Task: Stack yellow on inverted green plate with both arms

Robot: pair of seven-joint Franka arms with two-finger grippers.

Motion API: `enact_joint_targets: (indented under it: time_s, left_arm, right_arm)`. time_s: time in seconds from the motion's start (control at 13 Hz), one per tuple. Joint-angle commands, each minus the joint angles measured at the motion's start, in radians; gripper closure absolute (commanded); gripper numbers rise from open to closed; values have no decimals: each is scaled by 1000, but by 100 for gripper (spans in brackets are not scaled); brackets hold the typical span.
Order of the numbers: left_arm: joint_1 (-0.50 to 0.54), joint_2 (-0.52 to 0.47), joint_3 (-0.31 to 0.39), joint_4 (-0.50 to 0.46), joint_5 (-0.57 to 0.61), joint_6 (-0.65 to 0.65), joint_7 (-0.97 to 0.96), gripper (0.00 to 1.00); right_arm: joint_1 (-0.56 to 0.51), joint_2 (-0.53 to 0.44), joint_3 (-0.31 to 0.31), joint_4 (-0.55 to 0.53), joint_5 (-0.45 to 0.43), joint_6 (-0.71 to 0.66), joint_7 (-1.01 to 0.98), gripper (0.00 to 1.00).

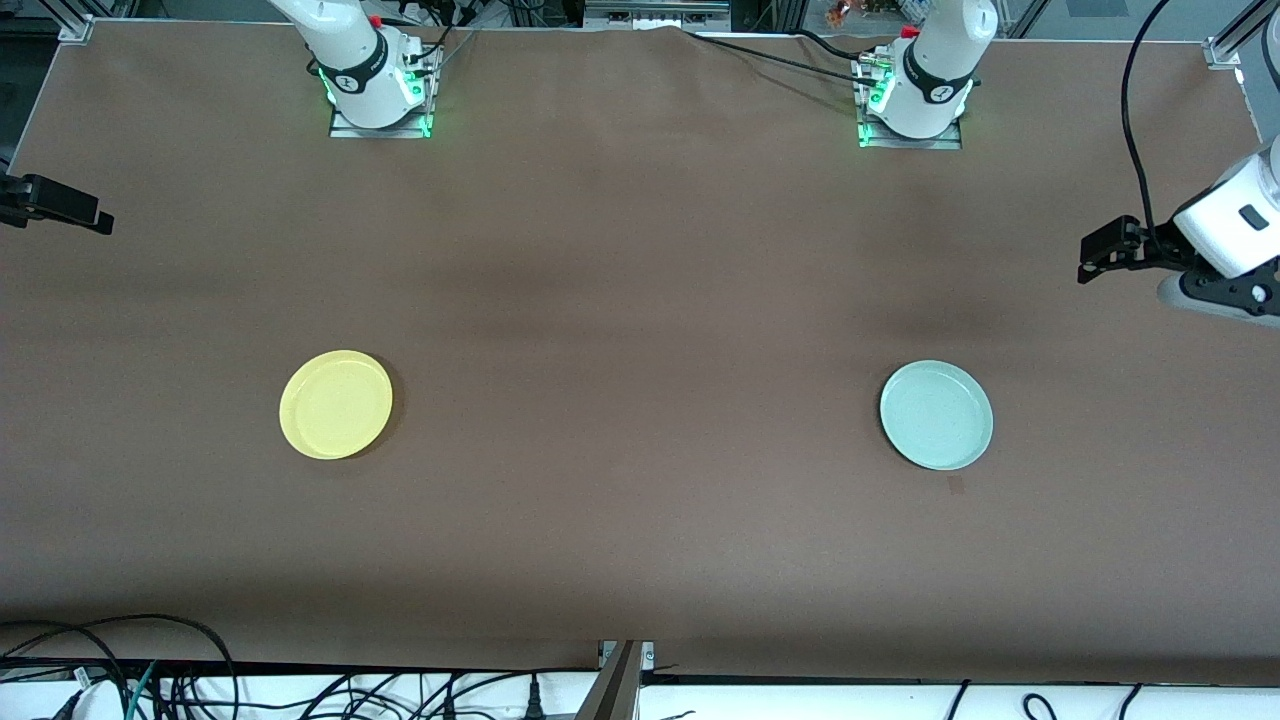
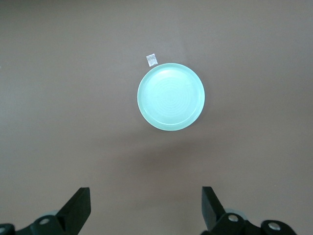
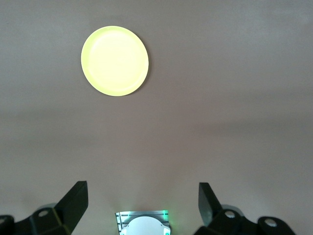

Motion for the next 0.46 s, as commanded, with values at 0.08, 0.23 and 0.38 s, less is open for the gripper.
enact_joint_targets:
  time_s: [0.08,0.23,0.38]
  left_arm:
    - [37,194,1,166,-25,-18,131,0]
    - [54,267,1,177,-23,35,163,0]
    - [55,336,1,171,-22,110,168,0]
  right_arm:
    - [-4,-1,2,5,20,-5,2,0]
    - [-4,-2,2,5,20,-5,2,0]
    - [-4,-1,2,5,20,-2,2,0]
